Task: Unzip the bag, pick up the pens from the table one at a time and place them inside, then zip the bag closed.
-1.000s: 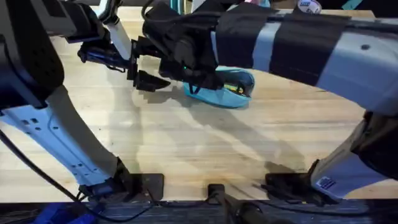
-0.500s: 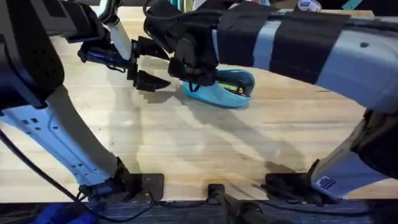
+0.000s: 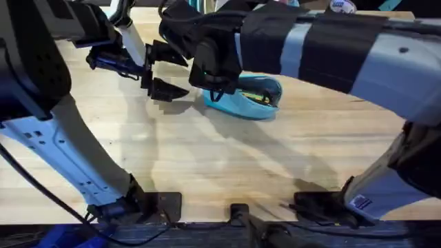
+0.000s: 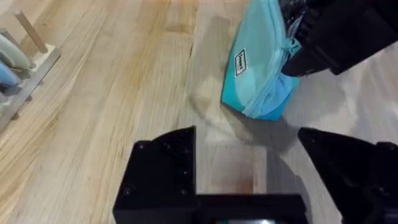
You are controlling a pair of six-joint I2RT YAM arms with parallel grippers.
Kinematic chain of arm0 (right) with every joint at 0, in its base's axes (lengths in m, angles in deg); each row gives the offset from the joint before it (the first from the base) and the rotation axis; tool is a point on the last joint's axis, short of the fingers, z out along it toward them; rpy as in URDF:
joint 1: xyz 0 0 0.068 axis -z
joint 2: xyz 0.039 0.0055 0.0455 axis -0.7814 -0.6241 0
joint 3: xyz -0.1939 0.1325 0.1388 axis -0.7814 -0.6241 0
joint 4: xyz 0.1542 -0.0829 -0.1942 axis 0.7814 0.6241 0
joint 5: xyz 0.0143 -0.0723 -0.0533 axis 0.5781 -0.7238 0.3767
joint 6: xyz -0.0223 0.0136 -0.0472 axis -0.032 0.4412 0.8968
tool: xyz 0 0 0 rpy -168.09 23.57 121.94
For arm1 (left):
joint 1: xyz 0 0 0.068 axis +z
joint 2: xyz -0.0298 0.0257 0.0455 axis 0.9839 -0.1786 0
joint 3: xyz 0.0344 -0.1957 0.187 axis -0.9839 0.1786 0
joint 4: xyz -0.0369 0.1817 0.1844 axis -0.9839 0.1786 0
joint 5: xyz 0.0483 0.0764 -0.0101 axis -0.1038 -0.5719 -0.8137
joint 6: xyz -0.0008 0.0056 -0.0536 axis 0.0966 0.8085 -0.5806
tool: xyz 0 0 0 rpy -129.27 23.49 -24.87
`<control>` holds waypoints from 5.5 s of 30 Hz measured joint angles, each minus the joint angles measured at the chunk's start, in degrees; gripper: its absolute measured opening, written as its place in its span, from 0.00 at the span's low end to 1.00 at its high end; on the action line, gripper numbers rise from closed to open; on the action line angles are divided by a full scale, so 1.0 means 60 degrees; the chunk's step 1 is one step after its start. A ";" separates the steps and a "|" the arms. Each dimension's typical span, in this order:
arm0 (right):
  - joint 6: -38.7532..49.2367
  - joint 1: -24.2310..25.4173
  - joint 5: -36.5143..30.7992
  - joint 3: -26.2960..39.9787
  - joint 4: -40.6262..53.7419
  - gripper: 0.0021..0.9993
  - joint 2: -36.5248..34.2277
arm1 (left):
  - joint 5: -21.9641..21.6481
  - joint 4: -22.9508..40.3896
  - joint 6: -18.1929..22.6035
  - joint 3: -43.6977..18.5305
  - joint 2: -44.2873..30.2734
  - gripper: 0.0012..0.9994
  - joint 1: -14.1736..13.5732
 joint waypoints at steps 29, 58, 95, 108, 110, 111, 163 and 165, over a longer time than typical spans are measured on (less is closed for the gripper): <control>0.2517 0.0150 0.0528 0.0168 -0.0024 0.03 0.0962 | 0.0496 -0.0583 -0.0006 0.0000 0.0000 0.99 -0.1910; 0.3636 0.1580 0.0936 0.0295 0.1591 0.03 0.0958 | 0.0801 -0.1129 -0.0823 -0.0004 0.0000 0.04 -0.2488; 0.5332 0.5934 0.2137 0.0269 0.3016 0.03 0.0962 | 0.1298 -0.1086 -0.0827 -0.0004 0.0000 0.04 -0.2557; 0.5472 0.7185 0.3212 -0.3413 -0.0164 0.03 0.1208 | 0.1290 -0.1078 -0.0827 -0.0004 0.0000 0.04 -0.2616; 0.5473 0.7358 0.3544 -0.3519 -0.0324 0.03 0.1264 | 0.1286 -0.1082 -0.0827 -0.0004 0.0000 0.04 -0.2616; 0.5473 0.7404 0.3630 -0.3523 -0.0354 0.03 0.1300 | 0.1279 -0.1082 -0.0827 -0.0003 0.0000 0.04 -0.2615; 0.9123 0.6124 0.2779 -0.1829 0.0488 1.00 0.3907 | -0.2896 -0.0311 -0.3520 -0.1498 0.2872 1.00 -0.2390; 0.9123 0.6124 0.2779 -0.1829 0.0492 1.00 0.3970 | -0.3513 -0.0072 -0.4438 -0.1793 0.3462 1.00 -0.2390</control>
